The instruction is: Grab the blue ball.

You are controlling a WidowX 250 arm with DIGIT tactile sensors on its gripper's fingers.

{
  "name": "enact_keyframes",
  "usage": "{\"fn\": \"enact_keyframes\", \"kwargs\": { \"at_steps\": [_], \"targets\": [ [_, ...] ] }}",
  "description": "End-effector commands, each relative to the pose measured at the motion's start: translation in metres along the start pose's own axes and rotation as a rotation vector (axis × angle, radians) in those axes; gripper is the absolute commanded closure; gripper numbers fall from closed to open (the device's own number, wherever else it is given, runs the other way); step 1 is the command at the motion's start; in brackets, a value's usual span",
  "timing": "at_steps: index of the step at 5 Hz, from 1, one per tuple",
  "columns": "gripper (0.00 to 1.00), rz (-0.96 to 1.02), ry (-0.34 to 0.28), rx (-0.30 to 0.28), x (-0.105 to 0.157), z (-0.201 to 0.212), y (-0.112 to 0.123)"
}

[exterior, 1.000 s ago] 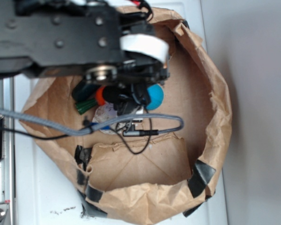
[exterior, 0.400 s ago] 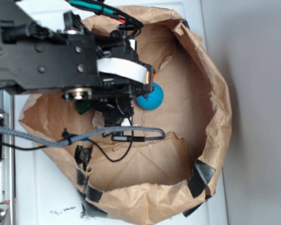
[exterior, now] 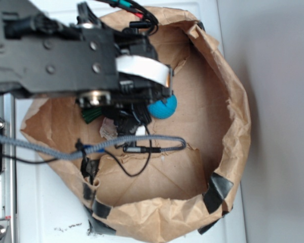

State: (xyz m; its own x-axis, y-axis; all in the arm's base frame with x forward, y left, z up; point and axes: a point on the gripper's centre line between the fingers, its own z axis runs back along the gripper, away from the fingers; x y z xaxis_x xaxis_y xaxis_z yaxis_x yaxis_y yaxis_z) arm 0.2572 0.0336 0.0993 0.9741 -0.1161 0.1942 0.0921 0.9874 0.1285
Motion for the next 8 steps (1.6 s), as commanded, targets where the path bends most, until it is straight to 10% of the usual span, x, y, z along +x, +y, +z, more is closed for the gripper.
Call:
{"fn": "enact_keyframes", "kwargs": {
  "at_steps": [1, 5, 6, 8],
  "targets": [
    [0.0, 0.003, 0.03, 0.074, 0.022, -0.02, -0.003],
    [0.0, 0.067, 0.052, 0.065, 0.054, -0.043, 0.015],
    [0.97, 0.096, 0.059, 0.095, 0.054, -0.049, 0.016],
    [1.0, 0.114, 0.005, 0.119, 0.052, -0.043, 0.026]
  ]
}}
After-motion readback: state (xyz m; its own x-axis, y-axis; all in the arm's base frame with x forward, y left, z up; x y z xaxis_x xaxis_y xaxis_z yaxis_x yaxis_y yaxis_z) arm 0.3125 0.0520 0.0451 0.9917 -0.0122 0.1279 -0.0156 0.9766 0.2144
